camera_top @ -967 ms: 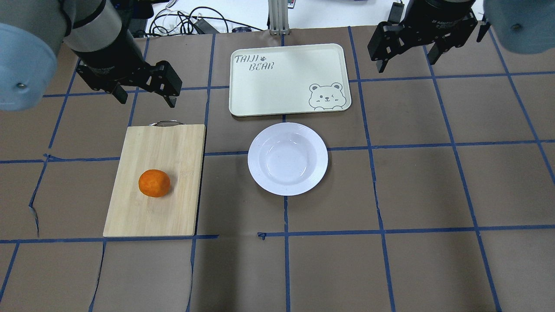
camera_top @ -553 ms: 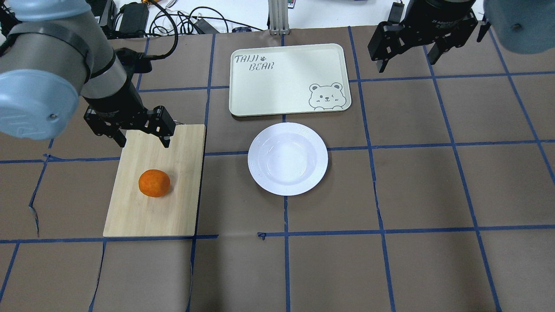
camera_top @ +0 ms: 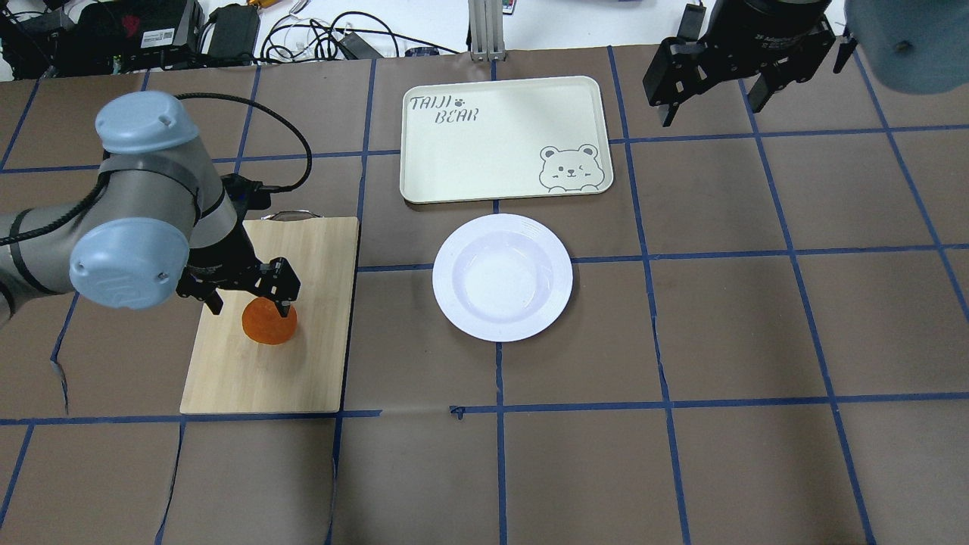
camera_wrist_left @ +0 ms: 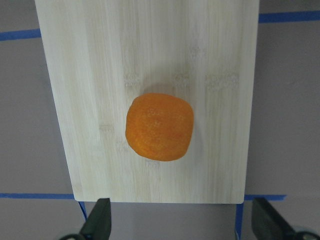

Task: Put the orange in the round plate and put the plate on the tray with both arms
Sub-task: 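Lower the left gripper onto the orange on the cutting board and close, then carry the orange with the left gripper over the white plate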

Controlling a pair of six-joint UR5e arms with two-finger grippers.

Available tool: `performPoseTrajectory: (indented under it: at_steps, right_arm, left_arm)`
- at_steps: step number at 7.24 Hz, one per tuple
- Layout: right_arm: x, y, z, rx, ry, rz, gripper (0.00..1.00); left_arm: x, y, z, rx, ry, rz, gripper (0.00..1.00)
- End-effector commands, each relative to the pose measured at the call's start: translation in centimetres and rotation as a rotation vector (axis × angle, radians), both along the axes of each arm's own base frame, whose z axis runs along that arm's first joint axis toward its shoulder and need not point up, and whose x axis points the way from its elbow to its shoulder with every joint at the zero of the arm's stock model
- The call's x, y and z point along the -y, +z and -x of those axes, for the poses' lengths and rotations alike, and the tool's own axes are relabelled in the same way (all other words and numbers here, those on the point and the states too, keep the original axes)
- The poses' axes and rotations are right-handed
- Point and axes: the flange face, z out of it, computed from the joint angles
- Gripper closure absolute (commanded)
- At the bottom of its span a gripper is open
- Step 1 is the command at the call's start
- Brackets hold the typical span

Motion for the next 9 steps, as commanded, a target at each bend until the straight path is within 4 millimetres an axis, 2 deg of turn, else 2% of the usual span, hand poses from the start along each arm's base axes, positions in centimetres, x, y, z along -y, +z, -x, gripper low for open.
performPoseTrajectory:
  at_steps: [1, 2, 3, 4, 5, 6, 7, 8, 9]
  right_arm:
    - [0.0, 0.0, 0.0, 0.000, 0.000, -0.001, 0.00]
    - [0.0, 0.0, 0.0, 0.001, 0.000, 0.000, 0.00]
    - [-0.1, 0.1, 0.0, -0.002, -0.001, 0.002, 0.00]
    - [-0.1, 0.0, 0.0, 0.000, 0.000, 0.000, 0.00]
    - [-0.1, 0.1, 0.0, -0.002, -0.001, 0.000, 0.00]
    - [-0.1, 0.0, 0.0, -0.002, -0.001, -0.001, 0.00]
    - [-0.1, 0.1, 0.0, -0.002, -0.001, 0.000, 0.00]
    - [-0.1, 0.2, 0.0, -0.002, 0.001, 0.002, 0.00]
    - [-0.2, 0.2, 0.0, -0.002, -0.001, 0.002, 0.00]
  left_arm:
    - [0.7, -4.5, -0.3, 0.000, -0.009, -0.049, 0.00]
    - [1.3, -5.5, -0.4, 0.000, -0.018, -0.035, 0.00]
    - [1.7, -6.0, -0.5, -0.005, -0.040, -0.031, 0.11]
    - [1.9, -6.4, -0.5, -0.007, -0.043, -0.026, 0.26]
    - [2.0, -6.3, -0.5, -0.007, -0.045, -0.022, 0.53]
    - [2.4, -5.8, -0.5, -0.004, -0.047, -0.005, 0.71]
    - [3.8, -3.9, 0.0, -0.003, -0.039, 0.042, 0.77]
    - [4.8, -2.4, 1.6, -0.036, -0.029, 0.070, 0.78]
    - [4.5, -1.9, 5.1, -0.115, 0.017, 0.078, 0.78]
